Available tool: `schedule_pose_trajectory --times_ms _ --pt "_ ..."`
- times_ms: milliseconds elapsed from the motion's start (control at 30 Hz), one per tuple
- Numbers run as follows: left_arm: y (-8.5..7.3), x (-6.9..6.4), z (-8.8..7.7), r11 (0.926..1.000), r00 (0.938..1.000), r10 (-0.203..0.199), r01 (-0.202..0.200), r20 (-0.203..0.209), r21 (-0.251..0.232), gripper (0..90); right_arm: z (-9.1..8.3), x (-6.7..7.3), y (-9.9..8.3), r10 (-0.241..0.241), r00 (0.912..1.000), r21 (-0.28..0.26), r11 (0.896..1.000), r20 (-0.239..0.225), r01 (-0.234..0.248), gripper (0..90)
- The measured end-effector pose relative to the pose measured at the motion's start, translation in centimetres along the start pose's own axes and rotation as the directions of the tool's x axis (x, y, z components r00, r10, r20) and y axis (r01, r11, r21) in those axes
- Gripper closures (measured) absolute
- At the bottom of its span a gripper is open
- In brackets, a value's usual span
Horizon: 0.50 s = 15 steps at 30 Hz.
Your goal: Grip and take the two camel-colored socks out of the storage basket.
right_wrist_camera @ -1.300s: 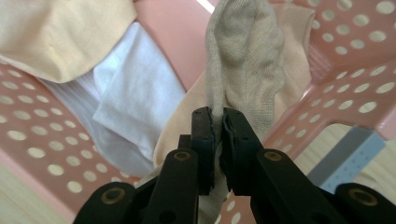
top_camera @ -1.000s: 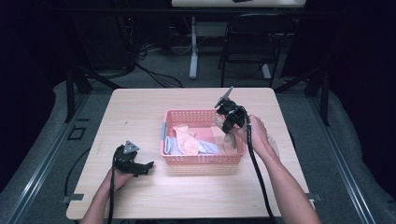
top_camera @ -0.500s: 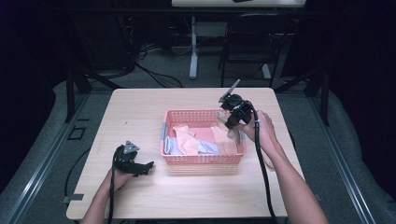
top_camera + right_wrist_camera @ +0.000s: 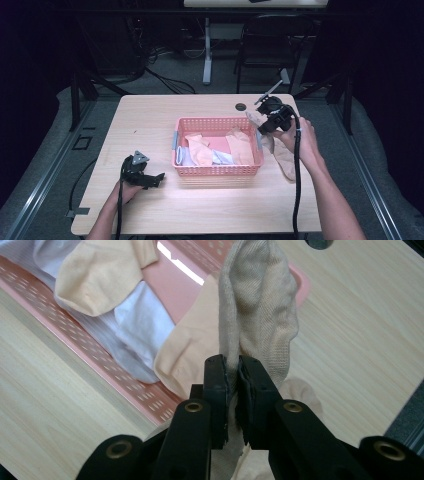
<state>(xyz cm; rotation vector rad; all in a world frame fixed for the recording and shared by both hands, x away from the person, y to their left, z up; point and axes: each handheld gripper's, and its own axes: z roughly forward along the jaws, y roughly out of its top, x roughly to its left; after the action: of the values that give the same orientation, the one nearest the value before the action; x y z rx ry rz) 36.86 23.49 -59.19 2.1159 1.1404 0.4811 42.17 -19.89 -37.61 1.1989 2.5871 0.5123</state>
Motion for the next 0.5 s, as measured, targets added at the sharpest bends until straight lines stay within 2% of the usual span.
schedule_pose_trajectory --times_ms 300,333,500 --pt "0.0 0.0 0.0 1.0 1.0 0.0 0.0 0.0 0.0 0.2 -1.4 -2.2 -2.3 0.062 0.9978 -0.016 0.998 0.022 -0.062 83.0" --pt "0.0 0.0 0.0 1.0 1.0 -0.001 0.001 0.0 -0.001 0.2 -1.7 -2.9 -2.9 0.079 0.9965 -0.019 0.997 0.025 -0.079 83.0" --pt "0.0 0.0 0.0 1.0 1.0 0.0 0.0 0.0 0.0 0.2 -2.1 -3.9 -4.2 0.11 0.9933 -0.026 0.994 0.036 -0.109 83.0"
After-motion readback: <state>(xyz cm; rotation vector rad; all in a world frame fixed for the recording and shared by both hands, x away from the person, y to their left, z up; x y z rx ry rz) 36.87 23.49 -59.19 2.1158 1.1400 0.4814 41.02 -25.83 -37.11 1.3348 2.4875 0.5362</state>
